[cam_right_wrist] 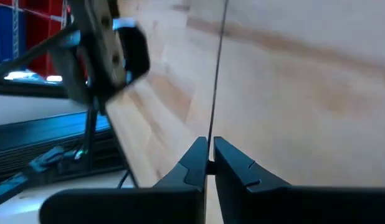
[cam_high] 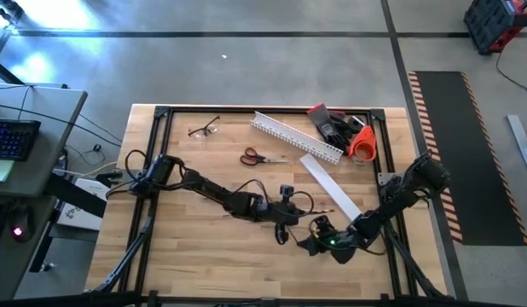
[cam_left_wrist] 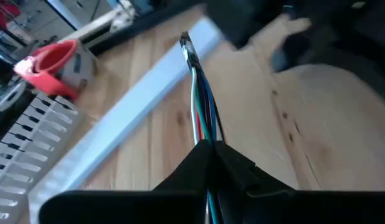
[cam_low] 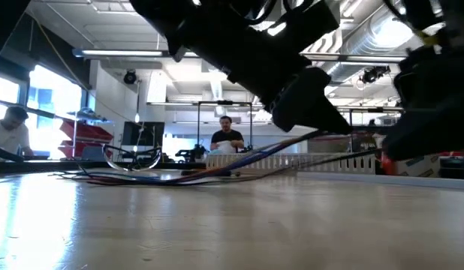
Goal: Ziptie cables
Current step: Wrap the cable wires with a black ziptie
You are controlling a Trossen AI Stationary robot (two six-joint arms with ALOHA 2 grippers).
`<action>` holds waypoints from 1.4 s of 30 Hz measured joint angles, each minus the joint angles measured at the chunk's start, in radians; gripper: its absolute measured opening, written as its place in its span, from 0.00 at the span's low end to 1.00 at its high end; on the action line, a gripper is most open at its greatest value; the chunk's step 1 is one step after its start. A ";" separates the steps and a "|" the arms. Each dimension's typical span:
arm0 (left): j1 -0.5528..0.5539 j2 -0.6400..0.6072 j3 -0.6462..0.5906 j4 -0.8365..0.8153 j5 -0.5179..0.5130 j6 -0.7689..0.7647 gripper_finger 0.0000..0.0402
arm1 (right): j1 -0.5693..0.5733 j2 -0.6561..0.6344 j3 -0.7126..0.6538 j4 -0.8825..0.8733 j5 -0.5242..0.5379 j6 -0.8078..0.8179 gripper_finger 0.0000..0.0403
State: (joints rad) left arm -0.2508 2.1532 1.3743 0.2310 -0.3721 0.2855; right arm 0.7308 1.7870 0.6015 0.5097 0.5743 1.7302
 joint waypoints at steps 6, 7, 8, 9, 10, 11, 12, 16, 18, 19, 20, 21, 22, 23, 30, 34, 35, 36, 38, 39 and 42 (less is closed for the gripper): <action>-0.016 -0.006 0.002 0.014 0.007 -0.018 0.00 | -0.047 0.007 0.007 -0.009 -0.002 0.025 0.00; -0.018 -0.006 -0.001 0.015 0.017 -0.021 0.00 | -0.051 0.007 0.007 -0.010 -0.002 0.033 0.00; -0.018 -0.006 -0.003 0.021 0.025 -0.023 0.00 | -0.053 0.007 0.007 -0.008 -0.002 0.044 0.00; -0.018 -0.006 -0.004 0.025 0.027 -0.027 0.00 | -0.056 0.007 0.007 -0.005 -0.003 0.048 0.00; -0.018 -0.006 -0.004 0.027 0.028 -0.030 0.00 | -0.057 0.007 0.007 -0.005 -0.003 0.057 0.00; -0.018 -0.006 -0.004 0.028 0.031 -0.035 0.00 | -0.057 0.007 0.007 -0.005 -0.003 0.072 0.00; -0.018 -0.006 -0.004 0.029 0.044 -0.048 0.00 | -0.057 0.007 0.007 -0.005 -0.007 0.092 0.00; 0.006 0.004 -0.004 0.021 0.167 -0.122 0.05 | -0.058 0.007 0.007 -0.012 -0.028 0.165 0.00; 0.015 0.004 -0.004 0.015 0.184 -0.125 0.11 | -0.058 0.007 0.007 -0.017 -0.042 0.190 0.00; 0.016 0.004 -0.003 0.015 0.183 -0.125 0.14 | -0.058 0.007 0.007 -0.017 -0.057 0.201 0.00; 0.017 0.000 -0.003 0.011 0.175 -0.121 0.17 | -0.057 0.007 0.007 -0.017 -0.071 0.205 0.00; 0.017 -0.006 -0.004 -0.002 0.166 -0.111 0.20 | -0.057 0.007 0.007 -0.018 -0.081 0.212 0.00; 0.015 -0.011 -0.004 -0.005 0.152 -0.096 0.23 | -0.057 0.007 0.007 -0.018 -0.083 0.228 0.00; 0.010 -0.024 -0.004 -0.018 0.131 -0.082 0.25 | -0.057 0.007 0.007 -0.018 -0.083 0.238 0.00; -0.068 -0.101 -0.002 -0.104 -0.172 -0.005 0.29 | -0.064 0.011 0.064 -0.106 -0.141 0.262 0.00; -0.120 -0.122 -0.002 -0.176 -0.280 -0.050 0.27 | -0.063 0.013 0.168 -0.330 -0.183 0.289 0.01; -0.134 -0.123 -0.002 -0.198 -0.283 -0.078 0.26 | -0.063 0.013 0.189 -0.366 -0.185 0.289 0.02; -0.150 -0.123 -0.002 -0.225 -0.284 -0.109 0.25 | -0.062 0.013 0.205 -0.392 -0.186 0.289 0.04; -0.185 -0.121 -0.003 -0.284 -0.295 -0.167 0.24 | -0.063 0.013 0.222 -0.402 -0.185 0.277 0.09; -0.201 -0.121 -0.003 -0.312 -0.309 -0.195 0.23 | -0.063 0.013 0.228 -0.395 -0.183 0.266 0.12; -0.248 -0.121 -0.003 -0.392 -0.406 -0.263 0.21 | -0.063 0.012 0.236 -0.346 -0.187 0.225 0.23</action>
State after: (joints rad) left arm -0.4986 2.0323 1.3712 -0.1610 -0.7779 0.0222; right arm 0.6682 1.7988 0.8371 0.1637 0.3870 1.9554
